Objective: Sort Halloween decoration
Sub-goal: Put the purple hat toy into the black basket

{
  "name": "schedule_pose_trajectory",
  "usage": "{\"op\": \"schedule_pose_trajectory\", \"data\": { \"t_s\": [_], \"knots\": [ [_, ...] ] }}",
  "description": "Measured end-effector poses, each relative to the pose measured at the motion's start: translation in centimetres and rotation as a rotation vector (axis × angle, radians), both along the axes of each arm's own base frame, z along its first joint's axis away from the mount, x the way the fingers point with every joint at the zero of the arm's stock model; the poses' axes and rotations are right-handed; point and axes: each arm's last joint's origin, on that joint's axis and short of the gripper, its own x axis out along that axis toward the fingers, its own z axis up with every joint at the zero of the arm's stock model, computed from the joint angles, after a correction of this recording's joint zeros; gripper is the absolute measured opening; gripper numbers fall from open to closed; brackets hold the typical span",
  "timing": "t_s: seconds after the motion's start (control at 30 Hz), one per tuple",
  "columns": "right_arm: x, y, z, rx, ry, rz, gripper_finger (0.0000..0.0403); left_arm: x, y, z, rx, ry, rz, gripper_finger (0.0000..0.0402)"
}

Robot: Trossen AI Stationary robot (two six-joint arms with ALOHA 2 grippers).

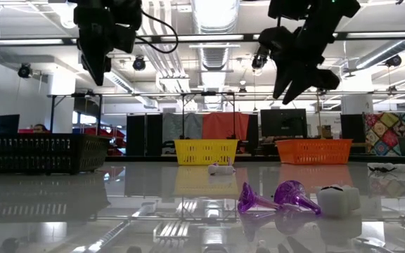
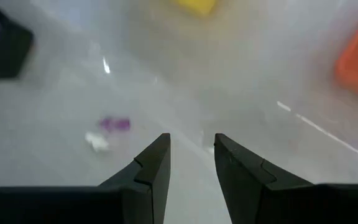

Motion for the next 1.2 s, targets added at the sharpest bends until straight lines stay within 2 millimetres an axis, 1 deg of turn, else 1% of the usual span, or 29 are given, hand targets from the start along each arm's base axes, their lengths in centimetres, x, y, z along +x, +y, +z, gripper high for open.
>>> {"op": "schedule_pose_trajectory", "data": {
  "t_s": [0.1,0.2,0.3,0.4,0.6,0.73,1.0,1.2],
  "knots": [
    [-0.3,0.8,-0.4,0.05,0.05,0.024,0.0116,0.2,-0.5,-0.1,-0.012,0.004,0.024,0.0075],
    [-1.0,2.1,-0.8,0.094,0.151,0.035,0.012,0.5,-1.1,-0.1,-0.019,0.007,0.029,0.0075],
    [-1.9,3.8,-1.1,0.126,0.262,0.051,0.012,0.7,-1.6,0.0,-0.024,0.004,0.037,0.0075],
    [-2.5,5.8,-1.3,0.123,0.33,0.116,0.0121,1.1,-2.0,0.0,-0.023,-0.01,0.045,0.0075],
    [-3.2,9.5,-1.6,0.094,0.359,0.278,0.0121,1.6,-2.8,0.0,-0.031,-0.024,0.058,0.0075],
    [-4.0,11.8,-2.1,0.083,0.387,0.353,0.0121,1.8,-3.3,0.0,-0.038,-0.019,0.067,0.0075],
    [-6.4,15.7,-3.4,0.052,0.441,0.498,0.0121,1.9,-4.0,0.0,-0.047,-0.015,0.073,0.0075],
    [-7.8,18.3,-4.2,0.055,0.4,0.59,0.0121,2.0,-4.3,0.0,-0.051,-0.013,0.078,0.0075]
  ]
}}
